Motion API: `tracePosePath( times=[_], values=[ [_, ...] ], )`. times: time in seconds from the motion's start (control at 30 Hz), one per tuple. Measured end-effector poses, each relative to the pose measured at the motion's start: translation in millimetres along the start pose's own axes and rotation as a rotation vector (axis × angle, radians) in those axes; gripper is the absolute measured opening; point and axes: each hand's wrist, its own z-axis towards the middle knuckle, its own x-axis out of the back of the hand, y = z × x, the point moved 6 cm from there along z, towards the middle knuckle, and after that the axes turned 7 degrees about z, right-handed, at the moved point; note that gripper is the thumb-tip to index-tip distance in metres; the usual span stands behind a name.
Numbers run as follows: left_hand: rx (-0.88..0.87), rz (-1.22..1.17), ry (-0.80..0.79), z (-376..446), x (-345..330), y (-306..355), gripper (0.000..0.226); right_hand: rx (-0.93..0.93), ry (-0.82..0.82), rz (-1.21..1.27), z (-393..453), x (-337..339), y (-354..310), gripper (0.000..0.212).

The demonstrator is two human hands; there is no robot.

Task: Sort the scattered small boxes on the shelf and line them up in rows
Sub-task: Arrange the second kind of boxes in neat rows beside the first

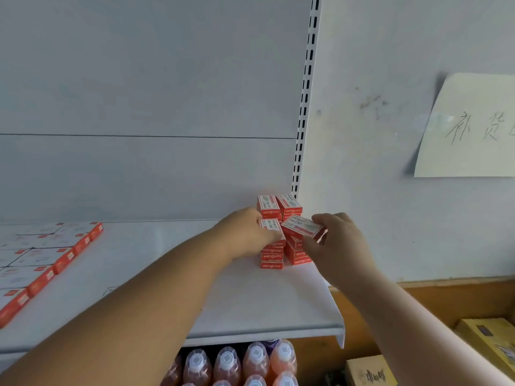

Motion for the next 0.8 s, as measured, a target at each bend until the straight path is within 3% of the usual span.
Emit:
tracePosePath(
  times=[0.13, 0.27, 0.4, 0.53, 0.8],
  values=[
    [0.102, -0.277, 0.103, -4.1, 2.1, -8.8, 0.032, 0.065, -0.012, 0.198, -2.8, 2.1, 0.9, 0.039],
    [0.078, -0.570, 0.214, -16.7, 8.5, -17.9, 0.032, 0.068, -0.040, 0.405, -3.4, 3.9, -7.3, 0.039],
    [0.044, -0.801, 0.326, -41.0, 38.3, -44.5, 0.047, 0.044, -0.109, 0.557, -5.9, 0.8, -26.7, 0.038],
    [0.101, -1.124, 0.396, -64.9, 75.8, -84.2, 0.036, 0.074, -0.267, 0.578, -16.7, -20.3, -61.2, 0.039],
    [0.150, -1.074, 0.349, -81.8, 99.2, -130.7, 0.036, 0.154, -0.360, 0.546, -37.0, -73.4, -127.1, 0.042]
  ],
)
